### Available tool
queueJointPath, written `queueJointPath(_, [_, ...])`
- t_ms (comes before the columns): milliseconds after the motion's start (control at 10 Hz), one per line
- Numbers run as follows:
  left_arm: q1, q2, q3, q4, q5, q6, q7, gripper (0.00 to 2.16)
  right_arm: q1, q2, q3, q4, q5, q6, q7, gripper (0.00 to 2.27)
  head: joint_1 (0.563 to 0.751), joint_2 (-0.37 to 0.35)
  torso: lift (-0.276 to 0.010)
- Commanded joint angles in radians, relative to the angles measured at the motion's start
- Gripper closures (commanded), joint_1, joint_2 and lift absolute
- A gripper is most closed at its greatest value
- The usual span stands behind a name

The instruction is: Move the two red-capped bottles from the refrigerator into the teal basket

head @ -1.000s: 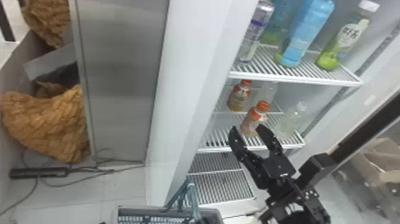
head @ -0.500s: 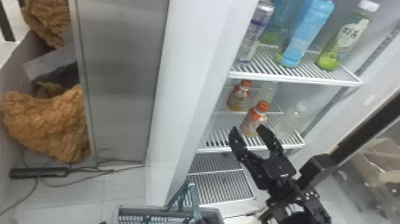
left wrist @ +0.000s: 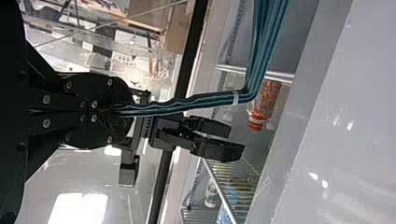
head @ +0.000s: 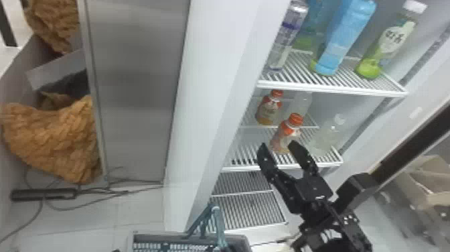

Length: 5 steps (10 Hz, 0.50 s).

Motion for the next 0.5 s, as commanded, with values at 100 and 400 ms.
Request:
queueJointPath(100, [0.000,0.000,0.000,0.000,0.001,-0.002,0.000,1.15,0.000,0.000,0.000,0.001,0.000,0.000,0.000,0.32,0.695,-0.350,-0.224])
queueJointPath(400, [0.000,0.000,0.000,0.000,0.001,-0.002,0.000,1.15,0.000,0.000,0.000,-0.001,0.000,0.000,-0.002,0.32,0.695,-0.350,-0.224])
